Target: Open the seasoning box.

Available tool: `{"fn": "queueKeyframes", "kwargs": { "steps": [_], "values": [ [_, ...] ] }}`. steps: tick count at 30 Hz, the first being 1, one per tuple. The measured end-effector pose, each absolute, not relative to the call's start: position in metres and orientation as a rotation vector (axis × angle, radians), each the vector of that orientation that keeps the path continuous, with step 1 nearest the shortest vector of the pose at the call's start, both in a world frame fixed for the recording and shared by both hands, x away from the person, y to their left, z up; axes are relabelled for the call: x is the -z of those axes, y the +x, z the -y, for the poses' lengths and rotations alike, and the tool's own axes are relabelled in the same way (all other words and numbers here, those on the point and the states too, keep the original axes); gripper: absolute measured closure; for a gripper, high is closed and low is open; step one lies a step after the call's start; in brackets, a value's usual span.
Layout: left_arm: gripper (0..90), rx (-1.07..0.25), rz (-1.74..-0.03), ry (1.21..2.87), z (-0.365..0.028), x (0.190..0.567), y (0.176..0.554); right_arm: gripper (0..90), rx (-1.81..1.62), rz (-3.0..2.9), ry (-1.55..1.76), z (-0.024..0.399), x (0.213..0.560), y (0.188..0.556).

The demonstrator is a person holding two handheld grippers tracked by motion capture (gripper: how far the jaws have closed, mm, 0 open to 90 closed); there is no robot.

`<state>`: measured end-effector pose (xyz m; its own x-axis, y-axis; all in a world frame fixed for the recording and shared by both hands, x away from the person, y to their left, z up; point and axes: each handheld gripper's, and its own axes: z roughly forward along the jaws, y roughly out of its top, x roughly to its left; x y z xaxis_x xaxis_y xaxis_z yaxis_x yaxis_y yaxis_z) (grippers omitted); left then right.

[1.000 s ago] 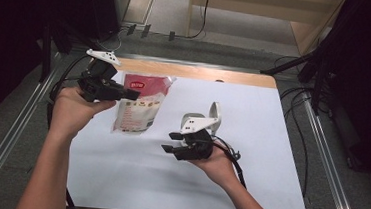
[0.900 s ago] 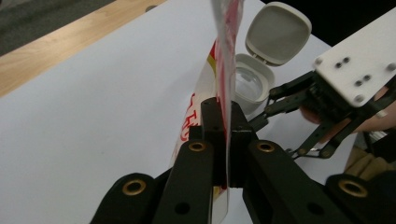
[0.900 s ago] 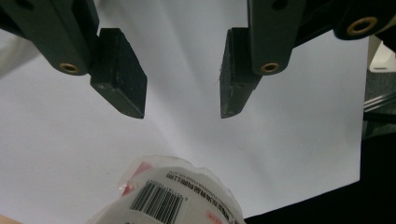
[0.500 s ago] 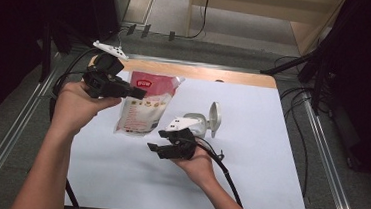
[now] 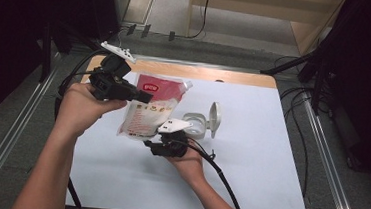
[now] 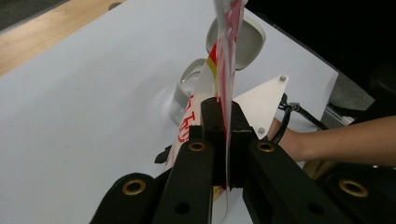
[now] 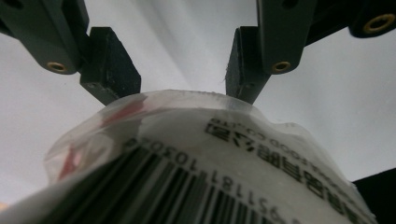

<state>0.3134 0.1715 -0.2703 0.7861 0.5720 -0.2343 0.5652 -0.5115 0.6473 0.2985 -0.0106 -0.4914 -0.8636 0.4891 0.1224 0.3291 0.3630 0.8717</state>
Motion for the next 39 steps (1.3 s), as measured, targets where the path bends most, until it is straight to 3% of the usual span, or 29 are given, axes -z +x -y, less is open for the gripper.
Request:
{"fn": "queueKeyframes", "kwargs": {
  "steps": [15, 23, 32, 39],
  "values": [
    [90.0, 0.093, -0.89, 2.165, -0.172, 0.271, 0.316, 43.9, -1.568, -2.324, 0.804, 0.009, 0.484, 0.292],
    [90.0, 0.108, -0.909, 2.162, -0.174, 0.272, 0.317, 37.1, -1.545, -2.259, 0.829, 0.004, 0.492, 0.292],
    [90.0, 0.109, -0.905, 2.228, -0.166, 0.283, 0.324, 47.9, -1.502, -2.306, 0.667, -0.003, 0.489, 0.271],
    [90.0, 0.112, -0.895, 2.272, -0.145, 0.29, 0.333, 46.0, -1.497, -2.374, 0.685, -0.003, 0.49, 0.268]
  ]
}}
